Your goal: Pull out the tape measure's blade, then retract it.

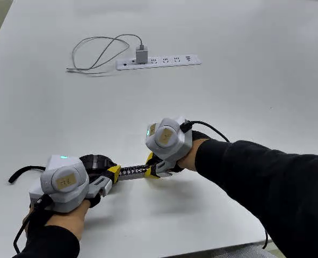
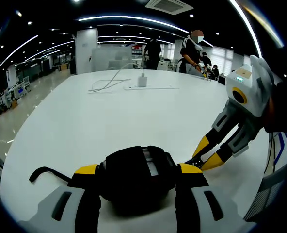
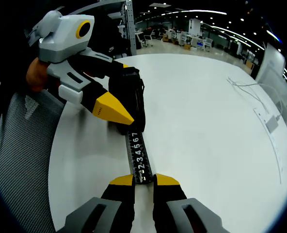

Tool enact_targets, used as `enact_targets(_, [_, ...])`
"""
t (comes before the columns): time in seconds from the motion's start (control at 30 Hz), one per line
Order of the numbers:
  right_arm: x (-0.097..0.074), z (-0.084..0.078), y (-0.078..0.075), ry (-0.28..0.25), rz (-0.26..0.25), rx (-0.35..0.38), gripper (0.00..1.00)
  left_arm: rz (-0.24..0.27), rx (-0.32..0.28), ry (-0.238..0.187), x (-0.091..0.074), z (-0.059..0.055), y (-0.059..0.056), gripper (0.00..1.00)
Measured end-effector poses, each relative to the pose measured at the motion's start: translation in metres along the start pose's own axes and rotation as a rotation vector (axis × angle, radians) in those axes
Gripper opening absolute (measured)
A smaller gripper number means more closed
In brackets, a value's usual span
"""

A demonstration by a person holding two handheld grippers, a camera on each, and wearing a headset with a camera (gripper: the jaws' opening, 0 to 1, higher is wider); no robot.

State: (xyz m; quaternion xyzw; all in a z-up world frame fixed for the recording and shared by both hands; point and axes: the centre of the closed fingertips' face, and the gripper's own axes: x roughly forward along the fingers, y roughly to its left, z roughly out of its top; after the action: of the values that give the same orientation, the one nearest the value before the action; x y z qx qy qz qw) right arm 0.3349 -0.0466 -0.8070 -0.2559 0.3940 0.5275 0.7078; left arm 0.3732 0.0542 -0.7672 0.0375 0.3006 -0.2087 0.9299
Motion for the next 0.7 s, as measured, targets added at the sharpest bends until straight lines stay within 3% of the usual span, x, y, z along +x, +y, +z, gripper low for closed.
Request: enact_targets(0.7, [0.009, 0.013, 0.005, -0.016, 0.006, 0.015, 0.10, -0.011, -0.011, -0.003, 0.000, 0.000, 0.001, 0.57])
